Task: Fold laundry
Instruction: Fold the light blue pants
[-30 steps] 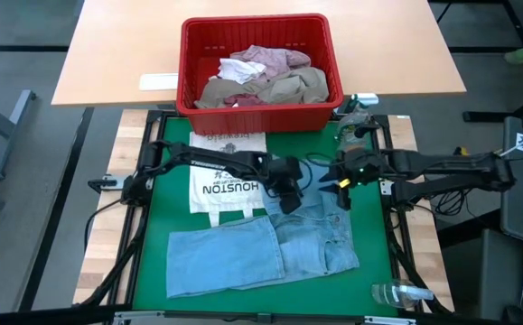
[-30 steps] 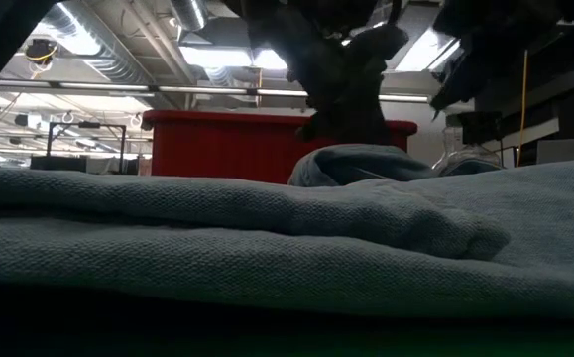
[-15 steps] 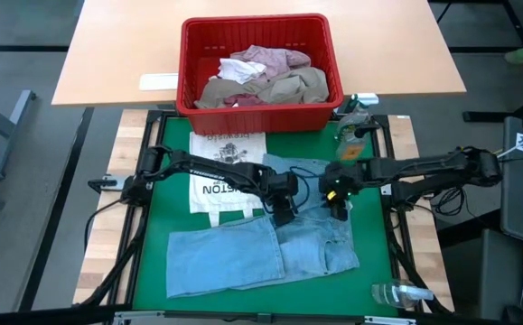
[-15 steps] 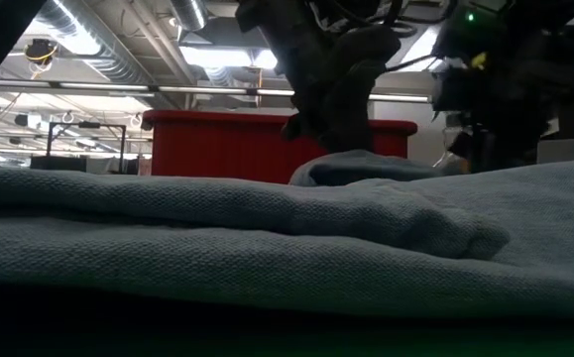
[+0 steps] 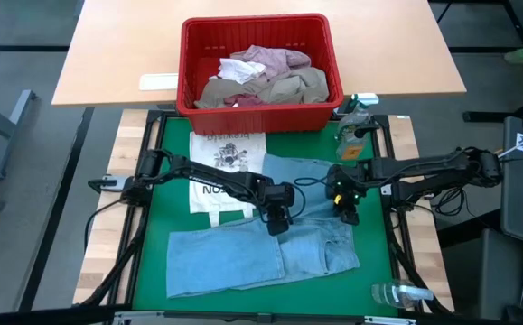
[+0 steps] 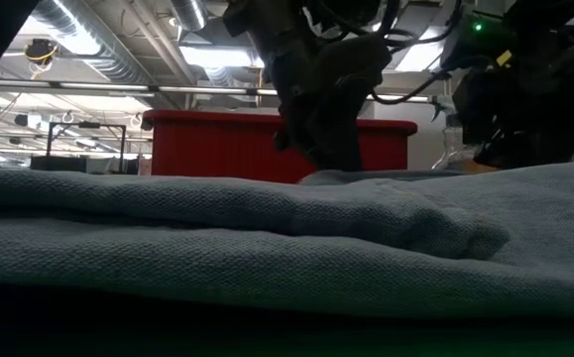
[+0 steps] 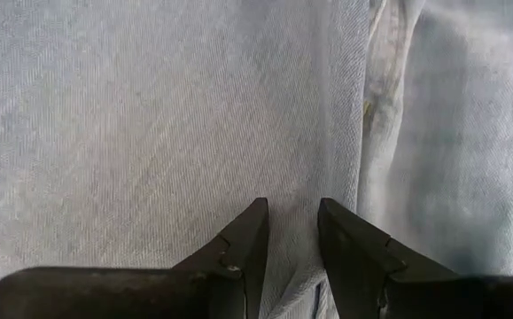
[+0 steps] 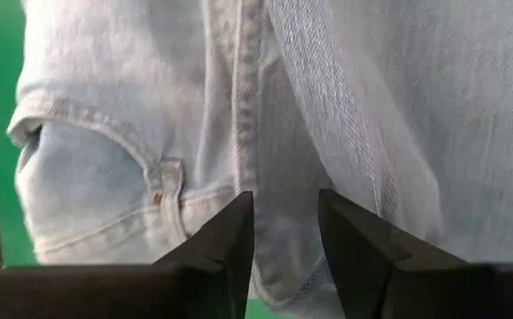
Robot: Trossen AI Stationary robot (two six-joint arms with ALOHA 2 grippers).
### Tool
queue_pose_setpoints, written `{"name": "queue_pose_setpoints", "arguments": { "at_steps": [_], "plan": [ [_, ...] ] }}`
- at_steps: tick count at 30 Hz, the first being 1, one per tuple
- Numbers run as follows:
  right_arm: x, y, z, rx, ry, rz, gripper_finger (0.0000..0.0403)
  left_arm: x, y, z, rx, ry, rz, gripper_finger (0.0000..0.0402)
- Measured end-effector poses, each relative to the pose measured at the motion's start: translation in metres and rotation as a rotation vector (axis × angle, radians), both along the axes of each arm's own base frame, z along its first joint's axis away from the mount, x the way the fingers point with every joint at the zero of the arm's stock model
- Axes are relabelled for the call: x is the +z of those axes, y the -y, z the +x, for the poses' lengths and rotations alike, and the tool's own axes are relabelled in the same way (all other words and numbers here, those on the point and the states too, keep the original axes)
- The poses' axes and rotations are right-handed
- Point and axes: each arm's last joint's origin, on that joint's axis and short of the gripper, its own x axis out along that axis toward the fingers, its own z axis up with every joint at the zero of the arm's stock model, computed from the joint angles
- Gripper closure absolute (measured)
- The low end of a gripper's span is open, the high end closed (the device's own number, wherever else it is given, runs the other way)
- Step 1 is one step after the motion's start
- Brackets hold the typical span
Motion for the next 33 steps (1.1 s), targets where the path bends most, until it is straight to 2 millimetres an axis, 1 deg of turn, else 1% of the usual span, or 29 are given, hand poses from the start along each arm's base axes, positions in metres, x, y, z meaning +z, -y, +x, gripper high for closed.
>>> {"name": "queue_pose_setpoints", "arguments": {
  "at_steps": [6,12,15,19,22,27,30,33],
  "plan": [
    [0.015,-0.001,-0.01,-0.001,-0.151,0.015,0.0275,-0.008,0.008,-0.002,-0.017,0.014,0.0,0.0305],
    [0.04,-0.001,-0.017,-0.033,-0.281,0.023,0.0275,-0.008,0.005,-0.002,-0.016,0.012,-0.005,0.0305],
    [0.049,0.001,-0.016,-0.121,-0.308,-0.017,0.0275,-0.008,0.003,-0.001,-0.012,0.012,-0.008,0.0305],
    [0.049,0.006,-0.014,-0.298,-0.323,-0.153,0.0275,-0.008,0.003,-0.001,-0.011,0.018,-0.007,0.0305],
    [0.045,0.007,-0.014,-0.382,-0.342,-0.196,0.0275,-0.007,0.003,0.0,-0.005,0.031,0.004,0.0305],
    [0.044,0.008,-0.011,-0.411,-0.314,-0.19,0.0275,-0.007,0.005,0.001,-0.018,0.042,0.032,0.0305],
    [0.045,0.008,-0.006,-0.418,-0.258,-0.182,0.0275,-0.007,0.007,0.0,-0.027,0.044,0.056,0.0305],
    [0.047,0.009,0.004,-0.459,-0.157,-0.174,0.0275,-0.007,0.009,0.0,-0.036,0.044,0.062,0.0305]
  ]
}}
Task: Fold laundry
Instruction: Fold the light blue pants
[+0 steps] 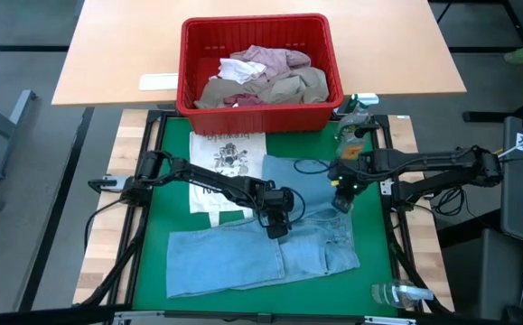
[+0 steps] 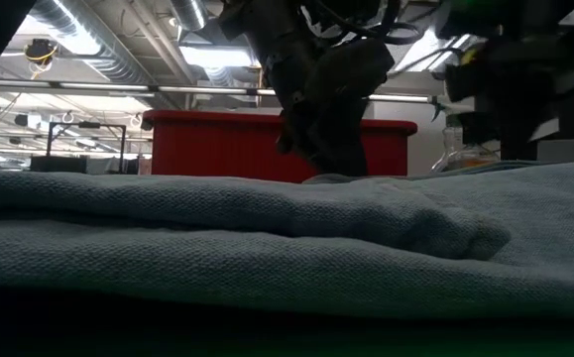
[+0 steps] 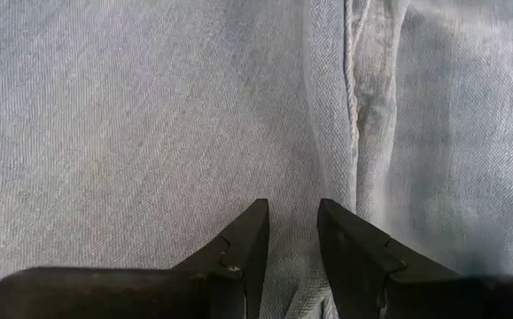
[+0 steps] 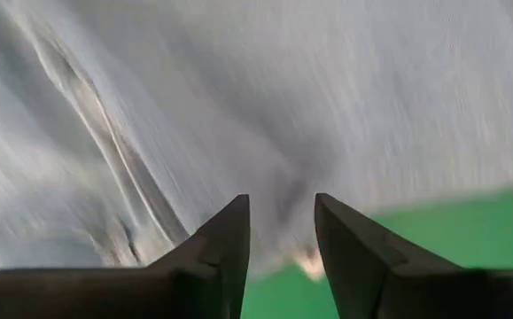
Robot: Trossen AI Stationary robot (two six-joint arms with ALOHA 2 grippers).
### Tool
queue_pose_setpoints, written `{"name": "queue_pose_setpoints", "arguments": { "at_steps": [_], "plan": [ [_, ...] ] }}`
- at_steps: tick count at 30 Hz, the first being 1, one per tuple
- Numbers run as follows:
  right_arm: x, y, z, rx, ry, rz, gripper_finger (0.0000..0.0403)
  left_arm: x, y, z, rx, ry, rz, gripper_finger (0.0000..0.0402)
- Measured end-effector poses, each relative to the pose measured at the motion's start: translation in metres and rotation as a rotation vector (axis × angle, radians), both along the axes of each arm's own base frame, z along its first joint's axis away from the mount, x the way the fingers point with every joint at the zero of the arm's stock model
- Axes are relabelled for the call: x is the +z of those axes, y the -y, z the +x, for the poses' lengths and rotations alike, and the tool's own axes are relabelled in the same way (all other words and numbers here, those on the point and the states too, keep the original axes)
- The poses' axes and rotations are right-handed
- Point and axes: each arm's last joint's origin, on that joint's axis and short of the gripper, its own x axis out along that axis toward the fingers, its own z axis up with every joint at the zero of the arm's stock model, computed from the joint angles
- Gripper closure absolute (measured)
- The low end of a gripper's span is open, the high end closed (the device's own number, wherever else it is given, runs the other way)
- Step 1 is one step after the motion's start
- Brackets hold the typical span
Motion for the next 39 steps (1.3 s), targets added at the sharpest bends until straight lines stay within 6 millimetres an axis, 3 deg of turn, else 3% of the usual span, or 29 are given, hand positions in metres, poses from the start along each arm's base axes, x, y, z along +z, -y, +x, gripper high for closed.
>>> {"name": "queue_pose_setpoints", "arguments": {
  "at_steps": [5,14,18,26,31,39],
  "plan": [
    [0.001,-0.005,0.007,-0.044,0.064,0.014,0.0275,0.0,0.003,0.0,-0.006,0.001,0.004,0.0305],
    [-0.04,-0.036,-0.007,-0.089,-0.022,0.089,0.0275,0.0,0.004,0.0,-0.001,0.003,0.03,0.0305],
    [-0.048,-0.041,-0.01,-0.119,-0.033,0.107,0.0275,0.0,0.003,0.0,0.004,0.004,0.041,0.0305],
    [-0.032,-0.029,-0.011,-0.192,-0.023,0.085,0.0275,0.0,0.003,0.0,0.006,0.004,0.043,0.0305],
    [-0.024,-0.009,-0.027,-0.309,-0.049,0.0,0.0275,0.0,0.003,0.0,0.006,0.005,0.043,0.0305],
    [-0.052,0.005,-0.042,-0.491,-0.024,0.04,0.0275,0.0,0.003,0.0,0.006,0.01,0.043,0.0305]
  ]
}}
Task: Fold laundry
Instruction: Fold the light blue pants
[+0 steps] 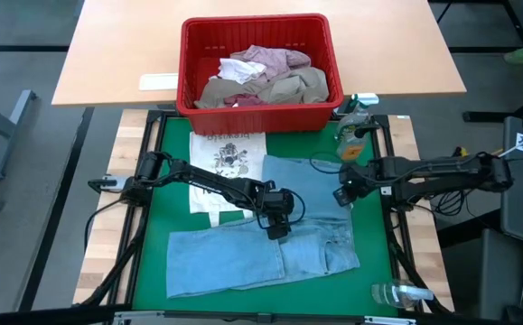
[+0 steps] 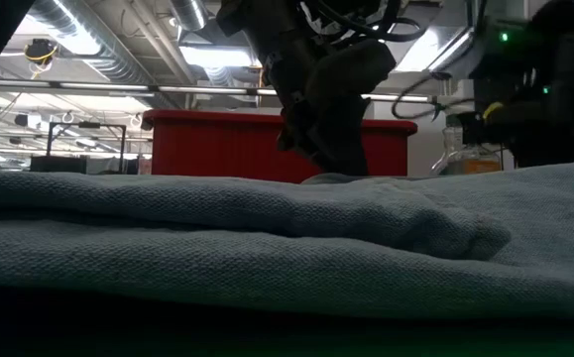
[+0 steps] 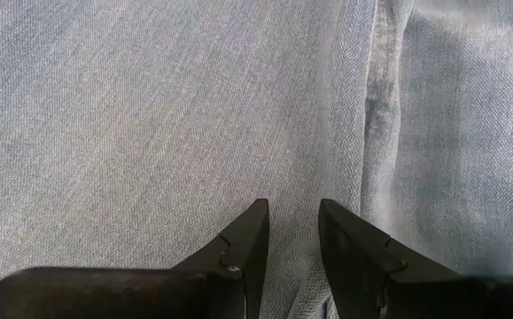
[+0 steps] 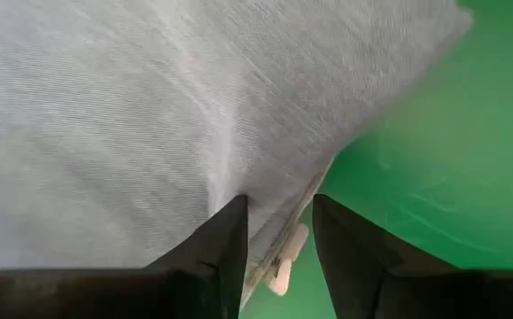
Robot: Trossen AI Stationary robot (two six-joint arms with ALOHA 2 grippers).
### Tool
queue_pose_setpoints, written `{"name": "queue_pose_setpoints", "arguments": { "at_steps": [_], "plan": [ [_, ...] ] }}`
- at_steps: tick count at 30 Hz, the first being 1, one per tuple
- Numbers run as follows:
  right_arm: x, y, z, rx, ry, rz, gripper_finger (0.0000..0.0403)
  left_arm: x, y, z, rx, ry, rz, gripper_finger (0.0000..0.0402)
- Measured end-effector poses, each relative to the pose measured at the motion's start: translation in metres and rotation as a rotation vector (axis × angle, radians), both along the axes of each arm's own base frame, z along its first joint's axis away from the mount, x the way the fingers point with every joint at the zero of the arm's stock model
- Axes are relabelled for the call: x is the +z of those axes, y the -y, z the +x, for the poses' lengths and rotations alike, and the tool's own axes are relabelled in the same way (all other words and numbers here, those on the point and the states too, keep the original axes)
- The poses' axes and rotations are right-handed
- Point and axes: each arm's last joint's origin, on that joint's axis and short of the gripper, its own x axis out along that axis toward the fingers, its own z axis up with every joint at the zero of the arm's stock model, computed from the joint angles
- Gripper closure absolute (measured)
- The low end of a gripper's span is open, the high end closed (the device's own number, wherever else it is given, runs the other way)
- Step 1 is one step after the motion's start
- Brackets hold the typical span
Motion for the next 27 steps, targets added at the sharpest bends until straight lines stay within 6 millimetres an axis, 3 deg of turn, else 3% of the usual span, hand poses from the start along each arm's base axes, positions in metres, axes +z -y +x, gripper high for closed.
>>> {"name": "queue_pose_setpoints", "arguments": {
  "at_steps": [7,20,27],
  "plan": [
    [-0.018,-0.001,0.001,-0.033,0.07,0.09,0.0275,0.0,0.001,0.0,-0.003,0.002,0.001,0.0305],
    [-0.04,-0.001,-0.002,-0.058,0.078,0.053,0.0276,0.0,0.001,0.001,0.01,0.011,0.021,0.0305],
    [-0.039,0.0,0.001,-0.057,0.113,0.048,0.0332,0.0,0.001,0.001,0.011,0.011,0.024,0.0305]
  ]
}}
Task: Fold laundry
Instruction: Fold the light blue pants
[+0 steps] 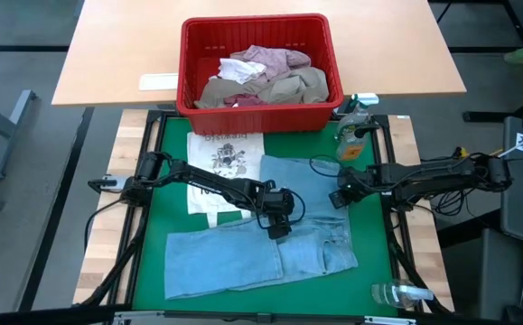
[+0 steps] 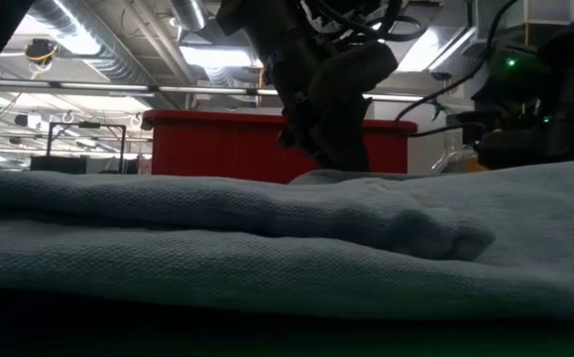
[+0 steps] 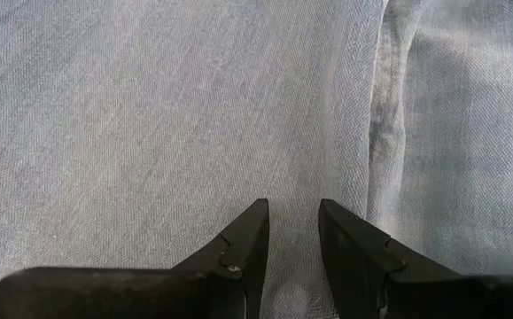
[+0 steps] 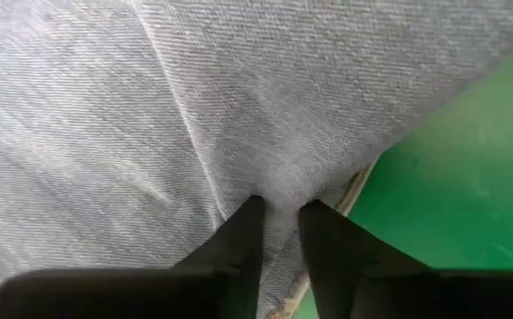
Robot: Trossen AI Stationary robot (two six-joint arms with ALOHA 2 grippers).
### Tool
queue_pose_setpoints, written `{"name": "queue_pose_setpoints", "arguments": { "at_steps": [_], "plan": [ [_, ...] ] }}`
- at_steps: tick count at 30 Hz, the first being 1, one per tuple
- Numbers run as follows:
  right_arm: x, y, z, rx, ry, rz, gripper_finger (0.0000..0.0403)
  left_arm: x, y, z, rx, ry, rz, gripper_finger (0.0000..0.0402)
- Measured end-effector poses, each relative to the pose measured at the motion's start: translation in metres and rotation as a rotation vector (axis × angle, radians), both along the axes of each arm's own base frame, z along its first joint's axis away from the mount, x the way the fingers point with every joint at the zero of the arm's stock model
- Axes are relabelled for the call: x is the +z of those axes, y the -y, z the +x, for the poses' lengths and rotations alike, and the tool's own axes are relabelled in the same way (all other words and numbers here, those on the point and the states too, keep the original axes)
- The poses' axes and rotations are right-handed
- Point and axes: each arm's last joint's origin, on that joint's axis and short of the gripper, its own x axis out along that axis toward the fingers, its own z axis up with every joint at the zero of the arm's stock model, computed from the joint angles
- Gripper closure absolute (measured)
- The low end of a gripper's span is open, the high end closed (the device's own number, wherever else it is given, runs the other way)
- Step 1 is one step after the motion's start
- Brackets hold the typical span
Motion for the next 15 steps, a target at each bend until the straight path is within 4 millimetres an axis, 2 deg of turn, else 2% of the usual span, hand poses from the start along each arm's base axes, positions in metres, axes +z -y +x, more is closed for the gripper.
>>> {"name": "queue_pose_setpoints", "arguments": {
  "at_steps": [7,15],
  "plan": [
    [0.003,0.0,0.002,0.025,0.011,-0.02,0.0395,0.0,0.0,0.0,0.0,0.0,0.0,0.0305],
    [0.027,0.004,0.012,0.065,0.03,-0.144,0.0396,0.0,-0.001,0.0,0.028,0.006,0.046,0.0305]
  ]
}}
